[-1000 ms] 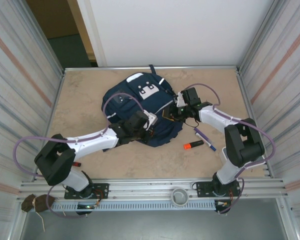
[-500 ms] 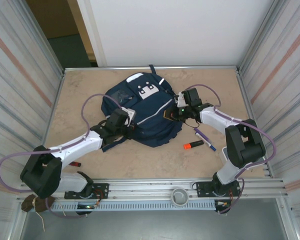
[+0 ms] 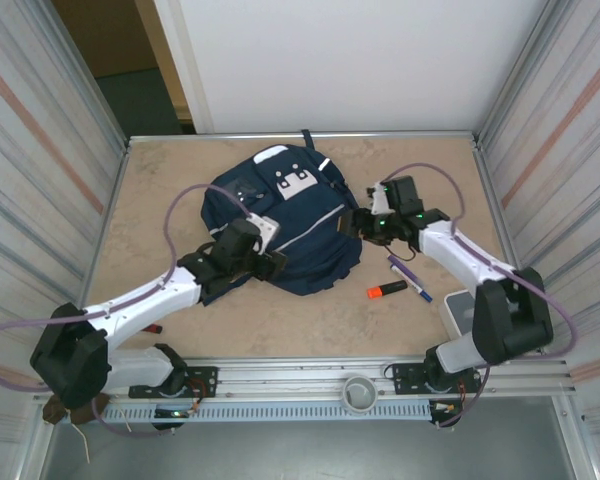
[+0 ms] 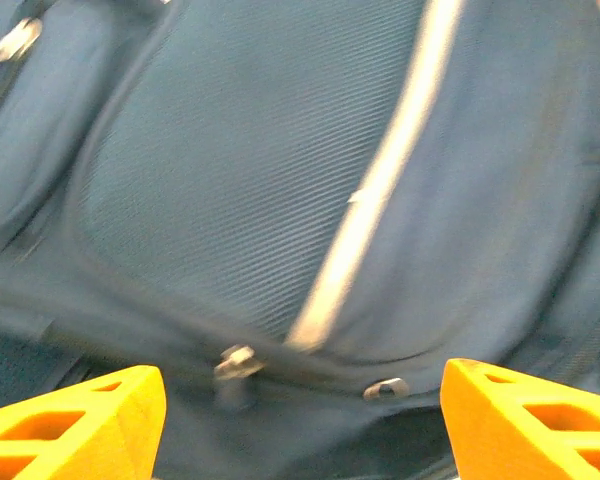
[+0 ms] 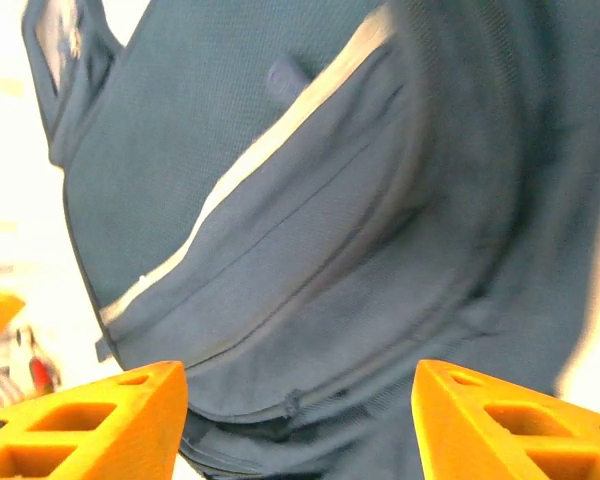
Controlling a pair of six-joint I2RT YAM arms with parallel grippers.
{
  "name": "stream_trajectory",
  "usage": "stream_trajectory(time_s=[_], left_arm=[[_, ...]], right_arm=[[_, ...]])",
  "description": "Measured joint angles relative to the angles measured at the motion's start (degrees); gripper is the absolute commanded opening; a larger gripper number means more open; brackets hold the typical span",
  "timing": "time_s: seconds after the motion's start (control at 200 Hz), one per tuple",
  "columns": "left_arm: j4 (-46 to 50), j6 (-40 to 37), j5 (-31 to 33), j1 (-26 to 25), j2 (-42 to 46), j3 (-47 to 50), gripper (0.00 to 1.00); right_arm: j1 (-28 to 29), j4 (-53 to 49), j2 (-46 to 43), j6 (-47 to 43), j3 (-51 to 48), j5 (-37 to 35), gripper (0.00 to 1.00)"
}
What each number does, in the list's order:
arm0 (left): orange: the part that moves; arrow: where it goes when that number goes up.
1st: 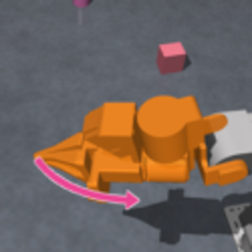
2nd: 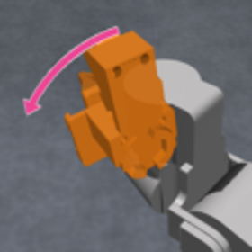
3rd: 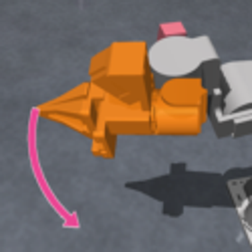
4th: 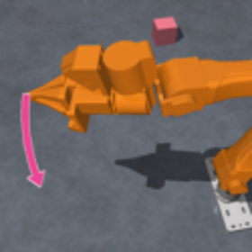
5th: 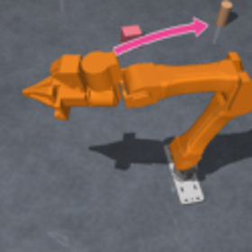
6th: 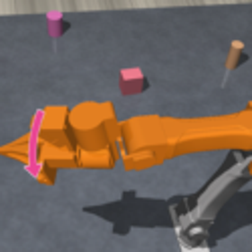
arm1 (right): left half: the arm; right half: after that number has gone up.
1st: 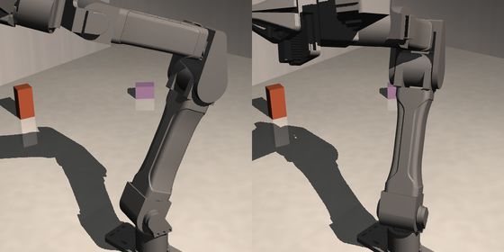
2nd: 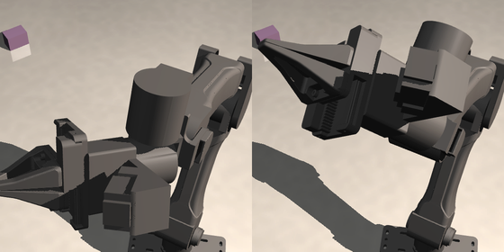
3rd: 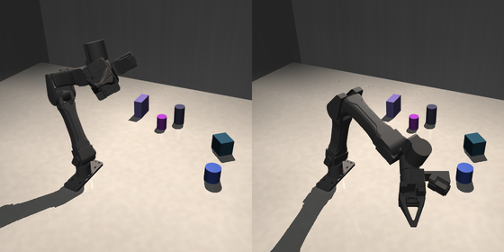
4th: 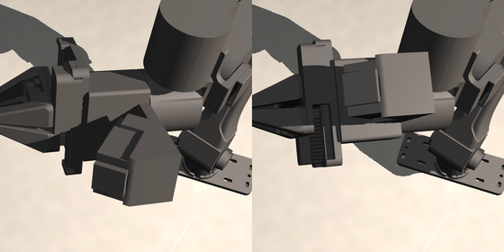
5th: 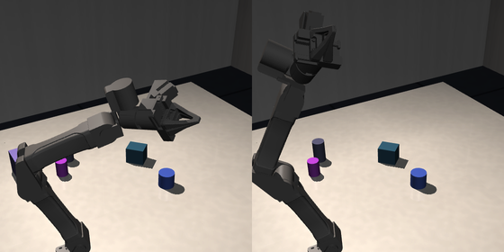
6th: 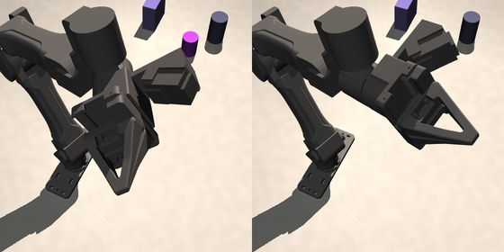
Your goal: Pack the student bag
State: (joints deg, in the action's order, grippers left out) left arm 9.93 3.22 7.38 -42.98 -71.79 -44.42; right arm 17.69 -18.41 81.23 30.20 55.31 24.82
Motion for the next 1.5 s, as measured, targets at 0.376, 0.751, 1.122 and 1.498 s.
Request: stream_trajectory(time_s=[0.376, 0.751, 1.122, 1.498], left_arm=[[3.5, -12.3, -0.3, -4.8, -24.9, -21.8, 0.83], [6.4, -15.2, -2.6, -2.0, -30.4, -26.7, 0.55], [6.1, -12.8, -14.6, 3.5, -27.7, -26.1, 0.17], [4.0, -11.1, -19.4, 5.4, -24.2, -23.8, 0.0]], right_arm=[[-4.1, -7.5, -3.7, -4.6, -1.6, -11.1, 0.79], [-4.3, -8.7, -4.9, -5.4, -4.6, -13.7, 0.84], [-4.3, -11.7, -3.7, -5.2, -7.0, -23.8, 0.94], [-4.0, -15.8, 1.8, -3.2, -7.0, -28.2, 0.9]])
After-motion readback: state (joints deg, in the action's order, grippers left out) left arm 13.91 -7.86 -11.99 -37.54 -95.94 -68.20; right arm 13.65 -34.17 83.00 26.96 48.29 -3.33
